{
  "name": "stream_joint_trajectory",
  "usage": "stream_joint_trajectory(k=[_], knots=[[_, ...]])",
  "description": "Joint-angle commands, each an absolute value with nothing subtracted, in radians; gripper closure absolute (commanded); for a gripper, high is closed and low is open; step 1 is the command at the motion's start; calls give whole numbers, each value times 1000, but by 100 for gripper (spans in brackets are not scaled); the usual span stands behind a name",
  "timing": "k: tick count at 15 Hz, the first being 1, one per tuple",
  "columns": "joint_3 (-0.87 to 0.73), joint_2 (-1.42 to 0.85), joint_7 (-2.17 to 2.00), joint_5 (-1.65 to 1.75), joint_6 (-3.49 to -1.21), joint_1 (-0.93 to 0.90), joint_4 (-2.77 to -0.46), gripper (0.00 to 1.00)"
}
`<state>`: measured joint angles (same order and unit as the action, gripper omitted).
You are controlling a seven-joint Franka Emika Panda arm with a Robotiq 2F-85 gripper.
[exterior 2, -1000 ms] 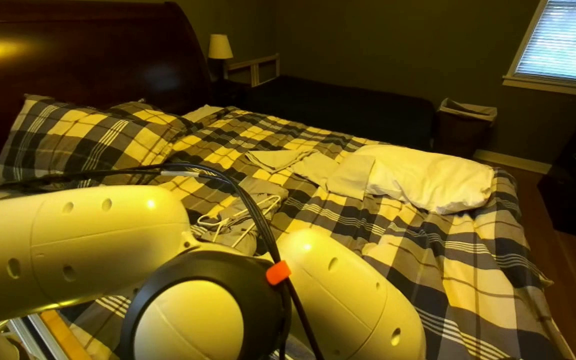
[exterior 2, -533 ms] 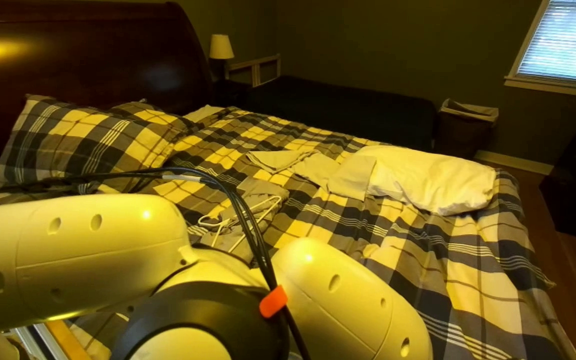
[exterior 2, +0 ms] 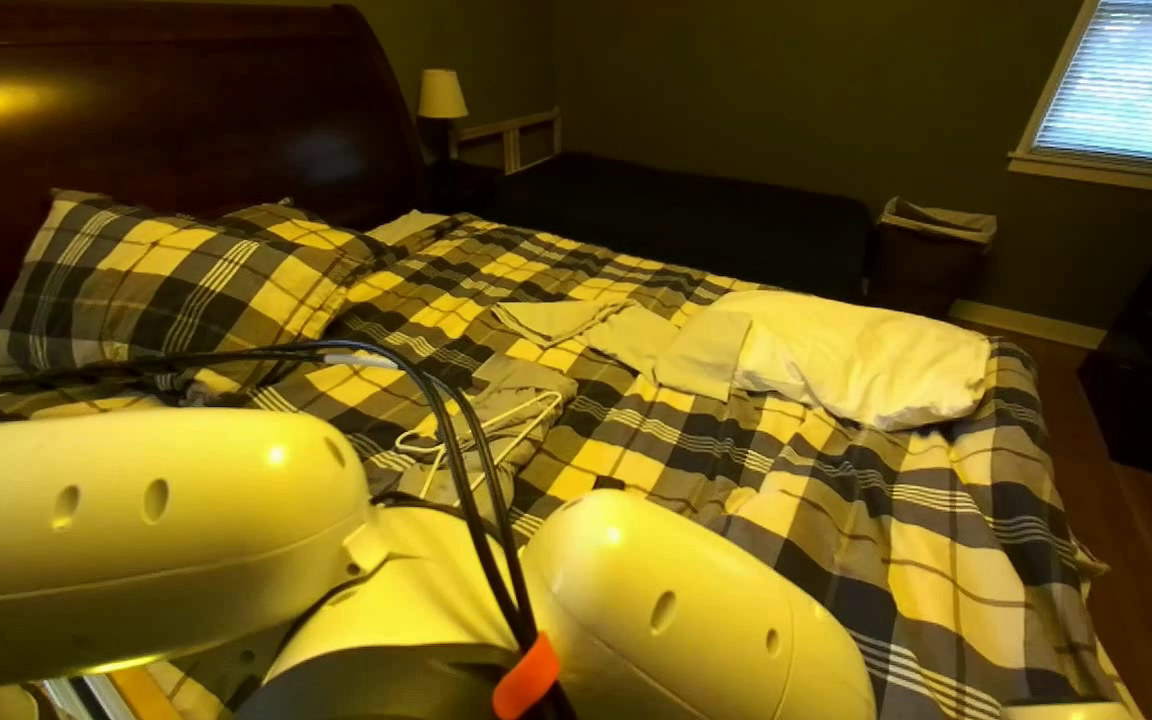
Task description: Cover the bed with the bed sheet
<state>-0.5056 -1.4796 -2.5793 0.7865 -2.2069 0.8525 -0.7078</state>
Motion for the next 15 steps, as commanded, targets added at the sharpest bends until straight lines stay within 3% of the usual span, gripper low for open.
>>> stream_joint_trajectory(k=[1, 3, 4, 15], knots=[[-432, -1435, -2503, 697, -2136, 865, -643, 13], [-387, -1391, -2450, 651, -2112, 858, -644, 1], [-355, -1370, -2399, 623, -2090, 857, -652, 0], [-70, -1239, -1990, 429, -1931, 843, -715, 0]])
